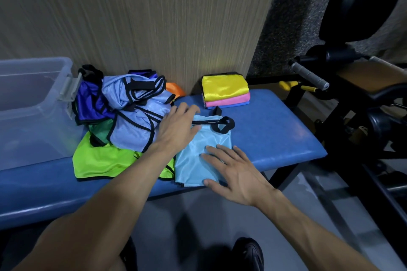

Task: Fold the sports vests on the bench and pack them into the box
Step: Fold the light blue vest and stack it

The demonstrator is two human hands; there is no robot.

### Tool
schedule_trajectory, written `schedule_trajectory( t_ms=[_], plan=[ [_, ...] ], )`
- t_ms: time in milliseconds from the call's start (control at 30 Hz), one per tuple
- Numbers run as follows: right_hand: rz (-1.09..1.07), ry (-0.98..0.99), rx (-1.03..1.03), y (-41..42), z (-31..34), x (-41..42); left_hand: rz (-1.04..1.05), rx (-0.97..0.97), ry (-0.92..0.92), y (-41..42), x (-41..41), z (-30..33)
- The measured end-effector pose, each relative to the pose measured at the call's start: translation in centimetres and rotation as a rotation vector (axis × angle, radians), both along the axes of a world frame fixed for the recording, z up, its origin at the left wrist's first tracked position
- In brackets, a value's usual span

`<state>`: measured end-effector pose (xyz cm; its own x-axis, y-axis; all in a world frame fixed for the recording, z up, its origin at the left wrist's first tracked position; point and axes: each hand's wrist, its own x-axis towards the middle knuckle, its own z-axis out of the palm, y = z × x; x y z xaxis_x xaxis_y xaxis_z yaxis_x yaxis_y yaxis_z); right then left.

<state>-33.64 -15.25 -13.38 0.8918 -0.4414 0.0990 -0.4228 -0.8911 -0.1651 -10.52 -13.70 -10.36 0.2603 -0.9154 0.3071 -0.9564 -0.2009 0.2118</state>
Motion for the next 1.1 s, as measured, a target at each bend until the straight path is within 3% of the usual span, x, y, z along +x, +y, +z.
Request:
schedule_trajectory(
  t_ms=[200,267,333,400,533,700,800,867,933,1100],
  plan=[
    [0.050,0.086,-0.177,-0.6,-1.9,0.2,0.094,0.094,-0.054,-1.2,1.3,-1.8],
    [0.074,0.069,-0.156,-0.8,-2.1,0.0,0.083,0.027,-0.075,-1.5,1.4,-2.3],
    [0.100,0.026,-0.082,-1.2,-1.9,-0.5,-0.027,-0.156,-0.104,-1.8,1.1,-1.8],
    [0.101,-0.036,-0.014,-1.7,-1.6,-1.0,-0.236,-0.197,-0.047,-1.8,0.9,-1.0],
    [0.020,-0.201,0.115,-2.3,-0.4,-0.9,-0.499,0.080,0.224,-0.2,1.4,-0.4],
    [-0.294,-0.500,0.232,-3.3,3.0,0.6,-0.404,0.410,0.732,2.4,2.5,1.5],
    [-0.386,-0.672,0.356,-3.7,4.7,2.0,-0.449,0.536,0.704,4.2,3.0,1.6],
    [-0.400,-0.727,0.413,-3.6,5.7,3.1,-0.462,0.437,0.581,5.0,1.7,0.9],
    [-0.414,-0.774,0.453,-3.5,6.3,3.8,-0.411,0.175,0.491,5.1,-0.5,0.0],
    [-0.412,-0.935,0.486,-3.4,8.6,4.4,-0.170,-0.286,0.521,4.4,-4.4,-0.7]
  ],
)
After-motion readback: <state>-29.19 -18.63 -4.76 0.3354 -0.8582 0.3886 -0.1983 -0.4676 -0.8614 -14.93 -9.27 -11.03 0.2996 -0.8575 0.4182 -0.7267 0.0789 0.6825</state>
